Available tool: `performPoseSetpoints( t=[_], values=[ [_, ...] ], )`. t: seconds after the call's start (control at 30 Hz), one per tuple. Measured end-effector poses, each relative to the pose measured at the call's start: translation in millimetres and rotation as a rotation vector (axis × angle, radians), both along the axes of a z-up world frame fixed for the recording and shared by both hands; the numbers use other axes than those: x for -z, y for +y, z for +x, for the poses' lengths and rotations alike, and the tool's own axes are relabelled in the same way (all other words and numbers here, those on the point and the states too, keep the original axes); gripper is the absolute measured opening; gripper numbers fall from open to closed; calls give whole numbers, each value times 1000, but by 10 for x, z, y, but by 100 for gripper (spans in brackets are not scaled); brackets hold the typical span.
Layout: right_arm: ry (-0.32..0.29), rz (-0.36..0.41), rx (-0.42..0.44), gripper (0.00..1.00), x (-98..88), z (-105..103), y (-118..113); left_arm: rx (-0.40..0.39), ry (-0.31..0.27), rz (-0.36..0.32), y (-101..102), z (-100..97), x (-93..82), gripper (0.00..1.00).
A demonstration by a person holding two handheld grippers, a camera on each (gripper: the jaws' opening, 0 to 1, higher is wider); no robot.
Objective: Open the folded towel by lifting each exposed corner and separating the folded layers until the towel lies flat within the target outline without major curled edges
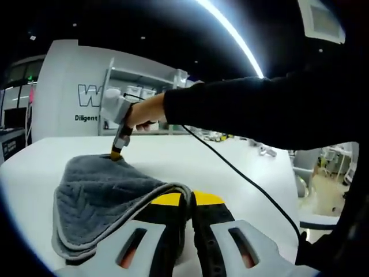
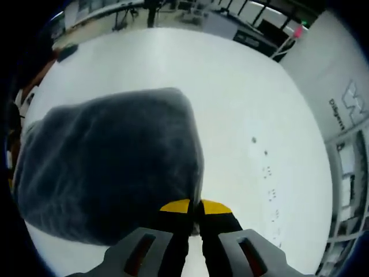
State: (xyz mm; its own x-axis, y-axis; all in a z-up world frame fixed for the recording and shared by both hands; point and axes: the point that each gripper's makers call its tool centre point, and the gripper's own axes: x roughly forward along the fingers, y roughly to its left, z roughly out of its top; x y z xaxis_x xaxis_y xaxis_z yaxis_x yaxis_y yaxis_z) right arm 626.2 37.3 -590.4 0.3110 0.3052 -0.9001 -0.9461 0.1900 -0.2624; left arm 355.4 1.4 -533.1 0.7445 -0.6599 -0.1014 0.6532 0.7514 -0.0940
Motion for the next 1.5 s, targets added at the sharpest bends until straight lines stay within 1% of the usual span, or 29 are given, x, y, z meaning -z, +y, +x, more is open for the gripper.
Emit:
performPoseSetpoints(
  t=[0.37,0.57,1.0,1.33,1.5],
  values=[
    [7,4,-1,1,7,-49,-4,-5,2,9,2,0,13,5],
    [6,-7,-6,1,35,-34,12,6,26,37,-55,-3,119,5],
    [10,-11,-7,1,45,-4,32,12,69,80,-55,-45,247,5],
    [6,-18,-11,1,53,20,42,18,85,81,-50,-55,267,5],
    [-1,-16,-22,2,52,36,48,12,64,76,-22,-55,211,7]
  ],
)
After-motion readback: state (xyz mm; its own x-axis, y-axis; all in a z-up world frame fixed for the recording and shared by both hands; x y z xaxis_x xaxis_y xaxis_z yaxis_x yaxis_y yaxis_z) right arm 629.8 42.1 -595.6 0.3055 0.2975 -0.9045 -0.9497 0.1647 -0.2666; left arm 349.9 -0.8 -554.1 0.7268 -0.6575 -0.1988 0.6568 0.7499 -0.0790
